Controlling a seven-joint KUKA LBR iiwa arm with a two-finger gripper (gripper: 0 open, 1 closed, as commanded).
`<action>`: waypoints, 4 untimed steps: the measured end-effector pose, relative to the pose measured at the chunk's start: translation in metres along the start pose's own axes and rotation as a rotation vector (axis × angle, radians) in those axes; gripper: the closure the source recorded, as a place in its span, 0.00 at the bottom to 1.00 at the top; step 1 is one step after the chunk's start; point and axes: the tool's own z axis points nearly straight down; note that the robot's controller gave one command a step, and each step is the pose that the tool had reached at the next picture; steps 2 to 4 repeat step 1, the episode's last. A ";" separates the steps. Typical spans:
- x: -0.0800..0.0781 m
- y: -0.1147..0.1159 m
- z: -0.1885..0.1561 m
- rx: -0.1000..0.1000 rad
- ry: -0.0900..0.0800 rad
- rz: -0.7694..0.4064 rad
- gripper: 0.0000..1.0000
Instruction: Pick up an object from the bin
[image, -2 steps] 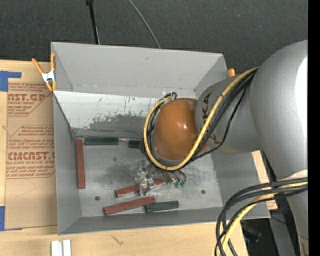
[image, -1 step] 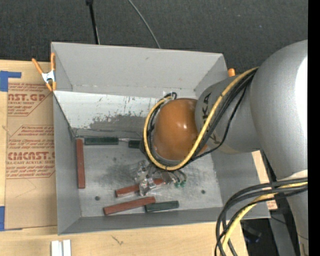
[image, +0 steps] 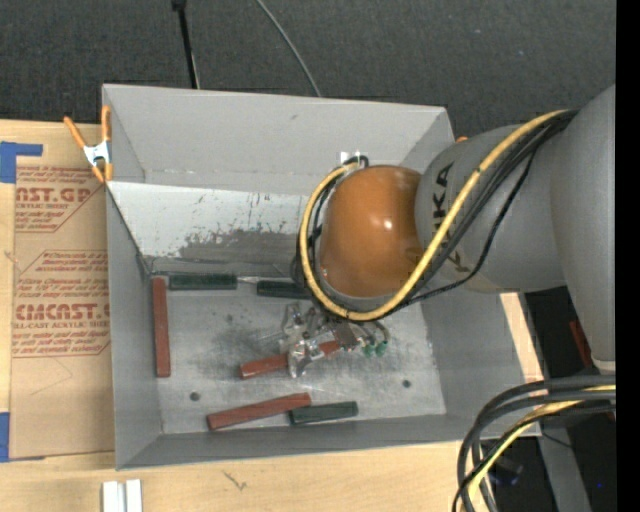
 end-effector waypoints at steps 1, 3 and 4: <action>-0.005 -0.003 -0.116 0.001 -0.008 -0.023 1.00; -0.005 -0.003 -0.116 0.001 -0.008 -0.023 1.00; -0.005 -0.003 -0.116 0.001 -0.008 -0.023 1.00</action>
Offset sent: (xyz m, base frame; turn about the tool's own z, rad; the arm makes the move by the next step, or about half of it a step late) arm 0.0000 0.0000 0.0000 0.0000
